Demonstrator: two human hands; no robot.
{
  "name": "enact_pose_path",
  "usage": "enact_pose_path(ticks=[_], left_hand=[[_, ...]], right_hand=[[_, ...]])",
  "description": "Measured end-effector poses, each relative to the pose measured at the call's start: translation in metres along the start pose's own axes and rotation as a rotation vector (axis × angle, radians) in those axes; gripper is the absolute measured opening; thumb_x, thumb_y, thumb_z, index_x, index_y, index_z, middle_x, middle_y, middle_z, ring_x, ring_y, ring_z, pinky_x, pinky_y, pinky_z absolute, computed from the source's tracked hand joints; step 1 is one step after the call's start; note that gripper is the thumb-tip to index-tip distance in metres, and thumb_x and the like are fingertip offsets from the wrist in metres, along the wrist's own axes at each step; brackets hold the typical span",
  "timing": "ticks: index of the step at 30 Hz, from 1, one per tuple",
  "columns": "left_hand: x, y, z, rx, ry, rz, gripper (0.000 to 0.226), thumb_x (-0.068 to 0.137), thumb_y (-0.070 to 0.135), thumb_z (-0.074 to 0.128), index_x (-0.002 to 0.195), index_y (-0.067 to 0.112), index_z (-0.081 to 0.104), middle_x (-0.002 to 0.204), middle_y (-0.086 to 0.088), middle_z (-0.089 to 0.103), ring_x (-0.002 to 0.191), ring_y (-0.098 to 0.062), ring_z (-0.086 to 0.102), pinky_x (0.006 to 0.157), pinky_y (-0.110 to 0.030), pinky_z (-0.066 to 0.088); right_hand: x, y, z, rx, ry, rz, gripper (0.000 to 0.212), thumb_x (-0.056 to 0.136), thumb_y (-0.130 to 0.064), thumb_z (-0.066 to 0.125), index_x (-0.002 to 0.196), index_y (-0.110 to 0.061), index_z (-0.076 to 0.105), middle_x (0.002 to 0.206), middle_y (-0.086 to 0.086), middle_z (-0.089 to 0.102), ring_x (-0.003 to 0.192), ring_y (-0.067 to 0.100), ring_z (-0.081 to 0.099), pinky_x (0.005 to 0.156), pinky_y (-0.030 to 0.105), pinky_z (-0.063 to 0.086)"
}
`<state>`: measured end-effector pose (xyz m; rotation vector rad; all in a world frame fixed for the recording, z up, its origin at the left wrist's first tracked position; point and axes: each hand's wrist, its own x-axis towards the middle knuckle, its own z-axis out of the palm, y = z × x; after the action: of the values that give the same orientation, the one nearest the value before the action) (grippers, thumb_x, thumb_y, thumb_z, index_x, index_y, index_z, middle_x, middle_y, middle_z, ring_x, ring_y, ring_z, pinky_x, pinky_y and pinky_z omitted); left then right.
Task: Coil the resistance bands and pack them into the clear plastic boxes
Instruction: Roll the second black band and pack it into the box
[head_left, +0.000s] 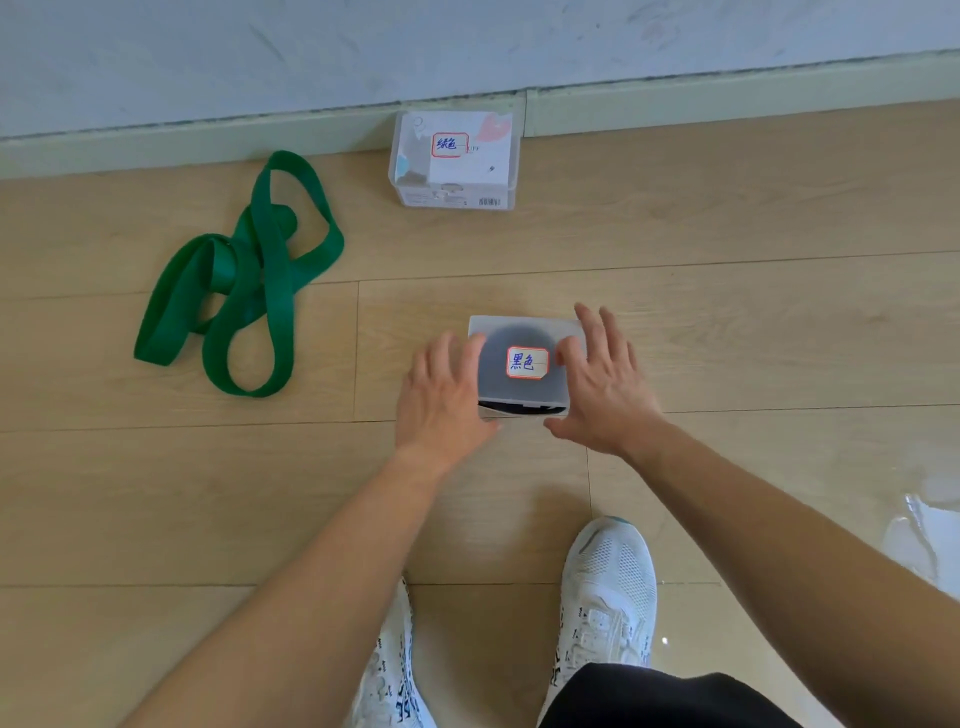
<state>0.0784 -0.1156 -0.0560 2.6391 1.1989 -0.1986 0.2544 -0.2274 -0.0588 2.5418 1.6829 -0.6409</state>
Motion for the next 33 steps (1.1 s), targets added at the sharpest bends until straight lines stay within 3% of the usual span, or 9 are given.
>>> enact_pose_path(ticks=[3, 6, 8, 10, 17, 23, 26, 30, 33], left_hand=[[0.031, -0.006, -0.004, 0.093, -0.139, 0.209, 0.134, 0.058, 0.061, 0.084, 0.157, 0.026, -0.001, 0.164, -0.012, 0.013, 0.15, -0.039, 0.015, 0.12, -0.047, 0.025], [0.052, -0.007, -0.015, 0.007, -0.249, 0.295, 0.133, 0.056, 0.06, 0.086, 0.158, 0.024, 0.009, 0.161, -0.006, 0.017, 0.147, -0.033, 0.025, 0.116, -0.043, 0.031], [0.059, -0.008, -0.023, -0.093, -0.323, 0.277, 0.128, 0.056, 0.057, 0.088, 0.156, 0.026, 0.013, 0.158, -0.003, 0.019, 0.14, -0.028, 0.036, 0.107, -0.041, 0.043], [0.061, -0.011, -0.028, -0.125, -0.377, 0.269, 0.127, 0.058, 0.059, 0.087, 0.156, 0.029, 0.013, 0.158, -0.001, 0.019, 0.14, -0.026, 0.036, 0.107, -0.04, 0.044], [0.063, -0.017, -0.036, -0.211, -0.476, 0.227, 0.116, 0.074, 0.063, 0.078, 0.161, 0.031, 0.008, 0.162, 0.002, 0.013, 0.147, -0.024, 0.027, 0.117, -0.038, 0.034], [0.072, -0.021, -0.036, -0.378, -0.495, 0.154, 0.093, 0.084, 0.057, 0.073, 0.16, 0.033, 0.024, 0.167, -0.001, 0.011, 0.152, -0.021, 0.022, 0.122, -0.032, 0.023], [0.073, -0.021, -0.035, -0.448, -0.488, 0.123, 0.09, 0.084, 0.049, 0.077, 0.158, 0.029, 0.03, 0.166, -0.004, 0.016, 0.151, -0.02, 0.025, 0.118, -0.026, 0.021], [0.077, -0.02, -0.033, -0.516, -0.495, 0.093, 0.084, 0.083, 0.046, 0.079, 0.155, 0.033, 0.037, 0.16, -0.005, 0.025, 0.148, -0.021, 0.029, 0.119, -0.032, 0.026], [0.083, -0.02, -0.034, -0.531, -0.517, 0.09, 0.079, 0.082, 0.046, 0.079, 0.151, 0.039, 0.042, 0.149, -0.003, 0.037, 0.138, -0.021, 0.04, 0.11, -0.031, 0.033]], right_hand=[[0.011, 0.004, -0.006, 0.034, -0.005, -0.051, 0.091, 0.057, -0.049, 0.083, 0.128, -0.021, 0.033, 0.152, 0.013, 0.026, 0.138, 0.04, 0.023, 0.109, 0.049, 0.04], [0.015, 0.011, -0.015, 0.112, -0.021, -0.073, 0.094, 0.052, -0.048, 0.084, 0.128, -0.028, 0.032, 0.141, 0.003, 0.037, 0.125, 0.035, 0.035, 0.101, 0.045, 0.045], [0.02, 0.015, -0.026, 0.147, -0.058, -0.081, 0.096, 0.053, -0.048, 0.086, 0.133, -0.031, 0.037, 0.14, -0.001, 0.039, 0.124, 0.032, 0.037, 0.101, 0.038, 0.041], [0.025, 0.018, -0.038, 0.181, -0.122, -0.089, 0.097, 0.054, -0.049, 0.088, 0.137, -0.036, 0.039, 0.142, -0.005, 0.041, 0.123, 0.029, 0.038, 0.099, 0.033, 0.038], [0.046, 0.019, -0.06, 0.283, -0.29, -0.133, 0.091, 0.064, -0.052, 0.088, 0.144, -0.044, 0.044, 0.145, -0.005, 0.043, 0.128, 0.026, 0.044, 0.108, 0.038, 0.036], [0.056, 0.021, -0.066, 0.386, -0.314, -0.133, 0.074, 0.085, -0.04, 0.078, 0.15, -0.035, 0.044, 0.146, -0.005, 0.041, 0.13, 0.021, 0.047, 0.096, 0.027, 0.034], [0.061, 0.021, -0.065, 0.462, -0.345, -0.124, 0.073, 0.084, -0.037, 0.079, 0.148, -0.033, 0.046, 0.135, -0.012, 0.042, 0.128, 0.02, 0.048, 0.095, 0.029, 0.036], [0.062, 0.021, -0.067, 0.529, -0.335, -0.093, 0.067, 0.085, -0.032, 0.079, 0.145, -0.038, 0.049, 0.158, -0.004, 0.032, 0.143, 0.02, 0.036, 0.101, 0.024, 0.028], [0.06, 0.019, -0.07, 0.568, -0.288, -0.094, 0.06, 0.085, -0.025, 0.079, 0.14, -0.031, 0.056, 0.154, 0.002, 0.041, 0.138, 0.02, 0.042, 0.09, 0.018, 0.027]])
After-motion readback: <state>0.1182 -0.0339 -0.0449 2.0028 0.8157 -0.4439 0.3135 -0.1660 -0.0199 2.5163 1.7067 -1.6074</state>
